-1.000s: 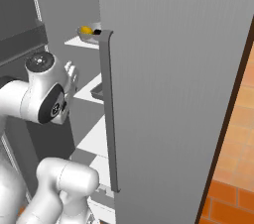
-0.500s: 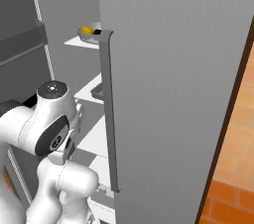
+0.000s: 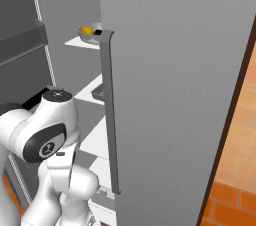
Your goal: Take the meat container that has the steak and place it on the second highest rack of the freezer. Then take the vegetable container that has the lemon and bell pepper and place it on the highest rack of the freezer.
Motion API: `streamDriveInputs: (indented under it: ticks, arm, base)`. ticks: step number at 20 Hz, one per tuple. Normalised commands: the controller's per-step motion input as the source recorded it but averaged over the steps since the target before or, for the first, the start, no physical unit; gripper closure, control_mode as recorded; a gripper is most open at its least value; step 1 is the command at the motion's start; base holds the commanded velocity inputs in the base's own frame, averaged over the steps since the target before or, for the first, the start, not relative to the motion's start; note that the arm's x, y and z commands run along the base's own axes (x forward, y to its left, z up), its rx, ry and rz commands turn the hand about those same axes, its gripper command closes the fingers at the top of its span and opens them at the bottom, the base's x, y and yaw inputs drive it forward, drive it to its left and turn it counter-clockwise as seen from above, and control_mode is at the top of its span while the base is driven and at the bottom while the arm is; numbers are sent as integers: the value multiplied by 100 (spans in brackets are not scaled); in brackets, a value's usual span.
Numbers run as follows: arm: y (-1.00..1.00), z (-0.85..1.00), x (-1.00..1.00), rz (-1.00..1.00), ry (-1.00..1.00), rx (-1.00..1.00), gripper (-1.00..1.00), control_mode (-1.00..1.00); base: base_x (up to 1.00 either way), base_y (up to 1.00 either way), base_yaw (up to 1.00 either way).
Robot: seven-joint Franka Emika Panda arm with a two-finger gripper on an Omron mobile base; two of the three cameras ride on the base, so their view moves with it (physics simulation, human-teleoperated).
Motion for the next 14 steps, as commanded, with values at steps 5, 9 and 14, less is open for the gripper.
streamDriveInputs:
  ticks: [5,9,14]
  arm:
    - [-3,-10,-60,97,-4,-5,-100,-100]
    - [0,11,-3,74,-34,-3,-100,-100]
    - [0,6,-24,57,-71,-14,-100,-100]
  base:
    - [0,0,0]
    - [0,0,0]
    - [0,0,0]
